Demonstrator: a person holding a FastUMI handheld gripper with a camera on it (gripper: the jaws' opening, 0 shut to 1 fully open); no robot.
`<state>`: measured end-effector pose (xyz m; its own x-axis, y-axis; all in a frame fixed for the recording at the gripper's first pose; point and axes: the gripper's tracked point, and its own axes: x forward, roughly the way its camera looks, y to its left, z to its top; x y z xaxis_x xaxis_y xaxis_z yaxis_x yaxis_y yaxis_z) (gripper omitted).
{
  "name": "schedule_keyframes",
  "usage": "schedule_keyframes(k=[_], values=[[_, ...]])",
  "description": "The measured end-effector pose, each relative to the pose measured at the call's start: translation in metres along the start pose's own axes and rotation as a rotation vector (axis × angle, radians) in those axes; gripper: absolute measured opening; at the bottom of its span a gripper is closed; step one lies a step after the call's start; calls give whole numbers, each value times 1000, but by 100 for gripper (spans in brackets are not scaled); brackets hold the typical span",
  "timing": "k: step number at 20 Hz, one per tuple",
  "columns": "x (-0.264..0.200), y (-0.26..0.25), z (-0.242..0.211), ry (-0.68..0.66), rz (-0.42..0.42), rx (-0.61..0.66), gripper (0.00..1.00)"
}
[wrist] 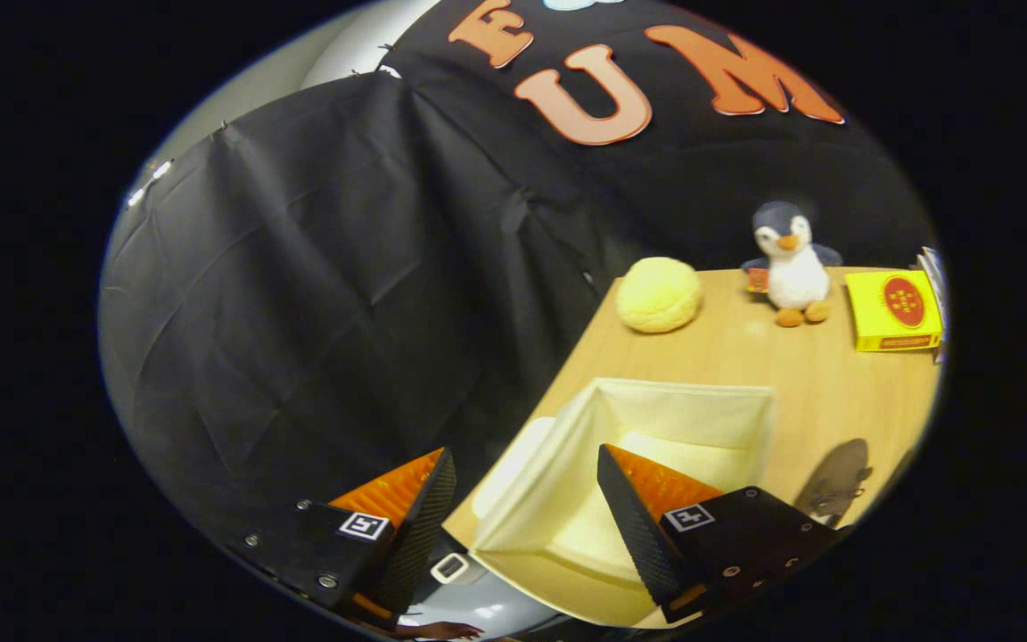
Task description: Open the storage box then place both shoes into the box .Put the left shoe in first, then the right shoe, with the right side of both shoes facing outward in a uniform manner.
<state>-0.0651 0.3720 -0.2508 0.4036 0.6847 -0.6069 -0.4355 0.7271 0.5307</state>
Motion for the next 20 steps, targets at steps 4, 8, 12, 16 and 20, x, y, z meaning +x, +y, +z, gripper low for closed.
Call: schedule_keyframes(k=[4, 8, 12, 16, 20], values=[[-37, -99, -24, 19, -166, -3, 97], [-61, -188, -55, 42, -328, 3, 97], [-74, -246, -93, 76, -443, 6, 97], [-71, -271, -120, 108, -477, 29, 86], [-56, -299, -138, 143, -521, -18, 75]])
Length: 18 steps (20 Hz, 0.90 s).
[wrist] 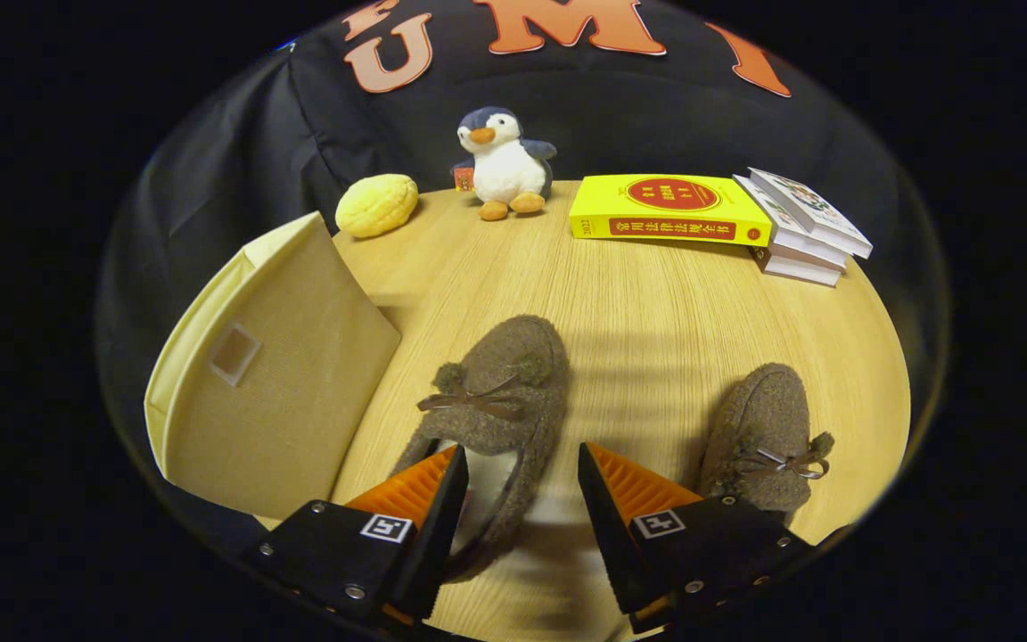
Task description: Open the storage box then place both shoes into the box .Put the left shoe in first, then the right shoe, with the right side of both shoes facing outward in a uniform manner.
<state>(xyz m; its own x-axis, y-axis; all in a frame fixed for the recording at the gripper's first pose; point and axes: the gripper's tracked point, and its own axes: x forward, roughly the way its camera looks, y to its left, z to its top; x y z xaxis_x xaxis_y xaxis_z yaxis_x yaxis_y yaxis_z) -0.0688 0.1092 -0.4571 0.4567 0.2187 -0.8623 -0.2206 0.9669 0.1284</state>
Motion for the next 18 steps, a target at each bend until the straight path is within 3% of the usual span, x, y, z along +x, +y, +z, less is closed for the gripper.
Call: schedule_keyframes(k=[5, 7, 14, 18], values=[[29, -13, 14, -76, -85, 11, 62], [33, -13, 21, -127, -125, 7, 53], [32, -19, 24, -119, -142, 94, 7], [0, -13, 45, -167, -128, 170, 4]])
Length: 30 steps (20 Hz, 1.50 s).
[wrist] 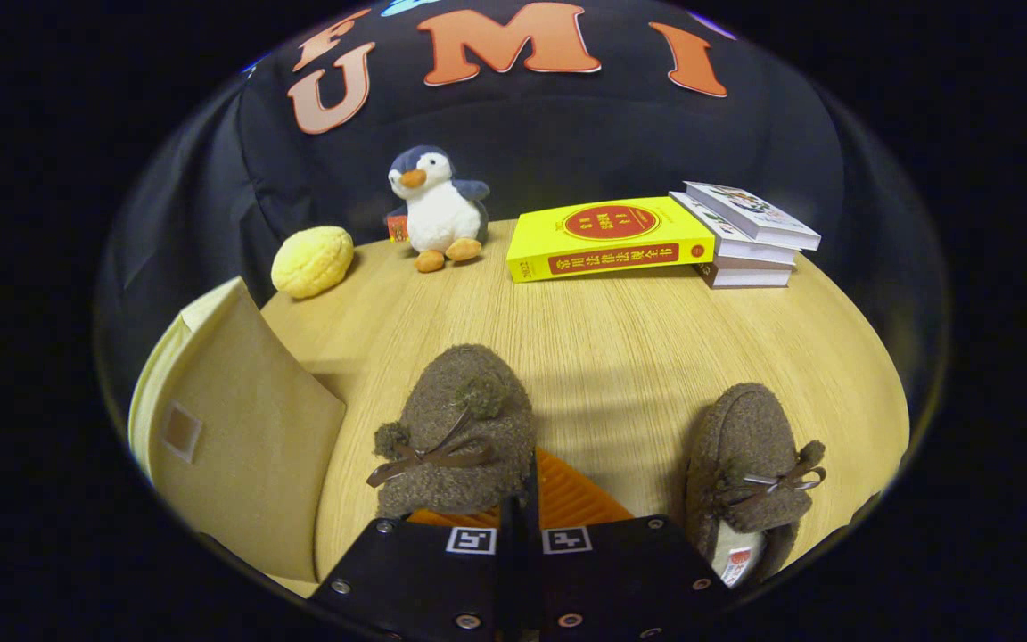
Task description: Open the storage box then place both shoes into the box .Put the left shoe in first, then the right shoe, with the right side of both shoes facing outward in a uniform manner.
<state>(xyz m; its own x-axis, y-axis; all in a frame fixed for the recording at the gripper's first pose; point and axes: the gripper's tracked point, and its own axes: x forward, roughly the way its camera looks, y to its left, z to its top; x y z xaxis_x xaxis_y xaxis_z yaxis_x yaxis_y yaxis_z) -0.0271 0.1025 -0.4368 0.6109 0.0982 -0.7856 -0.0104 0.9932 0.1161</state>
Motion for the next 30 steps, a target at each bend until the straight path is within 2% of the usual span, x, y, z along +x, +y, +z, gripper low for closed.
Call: schedule_keyframes(k=[8, 15, 21, 30], values=[[-84, 53, 73, -76, 52, 125, 4], [-122, 152, 109, -110, 120, 91, 4], [-92, 234, 70, 17, 131, -3, 4], [-40, 282, -17, 300, 44, -117, 8]])
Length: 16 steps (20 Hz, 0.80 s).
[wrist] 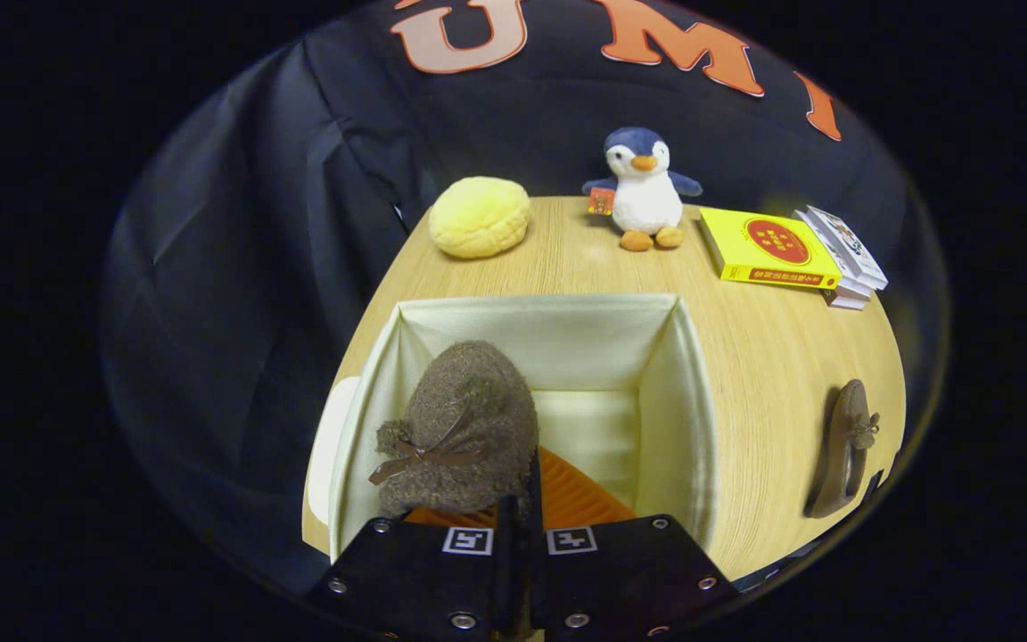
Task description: Open the storage box then place both shoes into the box .Put the left shoe in first, then the right shoe, with the right side of both shoes facing outward in a uniform manner.
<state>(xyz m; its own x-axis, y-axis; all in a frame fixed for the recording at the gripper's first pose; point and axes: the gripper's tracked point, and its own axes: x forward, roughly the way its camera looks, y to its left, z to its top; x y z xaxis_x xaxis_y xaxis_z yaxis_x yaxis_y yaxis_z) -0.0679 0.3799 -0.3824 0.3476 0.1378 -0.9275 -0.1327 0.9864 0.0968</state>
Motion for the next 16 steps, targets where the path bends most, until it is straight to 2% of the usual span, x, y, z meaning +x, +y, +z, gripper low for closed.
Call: schedule_keyframes(k=[4, 7, 9, 11, 12, 16], values=[[15, 11, -32, 121, 22, -14, 12], [16, 12, -42, 172, 69, -30, 16], [5, 16, -37, 161, 141, -12, 23], [-11, 13, -25, 127, 208, 19, 36], [-21, 10, -19, 102, 231, 23, 46], [-64, -12, 7, -23, 314, 20, 69]])
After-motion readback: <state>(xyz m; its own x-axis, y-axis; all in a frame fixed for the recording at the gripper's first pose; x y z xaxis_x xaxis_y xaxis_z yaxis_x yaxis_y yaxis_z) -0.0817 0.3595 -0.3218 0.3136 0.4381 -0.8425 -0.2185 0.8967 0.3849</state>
